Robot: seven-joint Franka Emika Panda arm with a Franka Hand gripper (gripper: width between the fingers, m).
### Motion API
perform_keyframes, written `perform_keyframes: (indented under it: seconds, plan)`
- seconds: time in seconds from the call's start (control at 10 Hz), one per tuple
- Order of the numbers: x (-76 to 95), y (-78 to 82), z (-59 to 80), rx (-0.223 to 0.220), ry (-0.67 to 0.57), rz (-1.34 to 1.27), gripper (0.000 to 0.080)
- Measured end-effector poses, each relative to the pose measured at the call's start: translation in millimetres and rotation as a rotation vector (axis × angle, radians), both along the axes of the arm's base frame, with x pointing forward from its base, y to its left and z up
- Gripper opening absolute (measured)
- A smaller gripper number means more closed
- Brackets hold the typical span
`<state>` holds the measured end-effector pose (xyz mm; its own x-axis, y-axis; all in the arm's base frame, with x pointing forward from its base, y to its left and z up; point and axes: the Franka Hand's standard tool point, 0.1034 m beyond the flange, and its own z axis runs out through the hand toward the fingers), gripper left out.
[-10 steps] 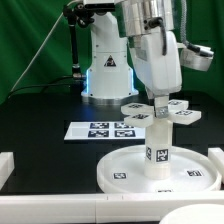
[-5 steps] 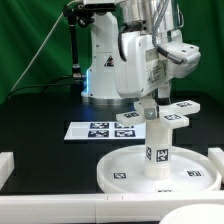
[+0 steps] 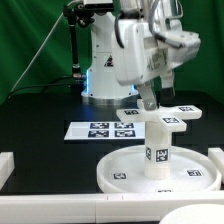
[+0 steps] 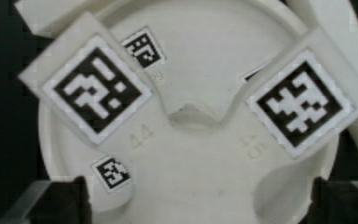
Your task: Assemble round table
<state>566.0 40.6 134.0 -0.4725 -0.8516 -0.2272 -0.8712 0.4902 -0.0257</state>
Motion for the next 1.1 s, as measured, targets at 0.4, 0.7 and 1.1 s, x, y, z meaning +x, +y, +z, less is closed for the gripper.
perform_keyframes:
  seconds: [0.4, 0.7, 1.1]
  plan:
    - [-1.4, 2.1, 1.2, -0.005, -0.011, 0.054, 0.0649]
    - [0.2, 4.9, 0.1, -0.055, -0.053, 0.489, 0.0649]
    - [7.8, 9.0, 1.7, -0.091, -0.098, 0.911, 0.0649]
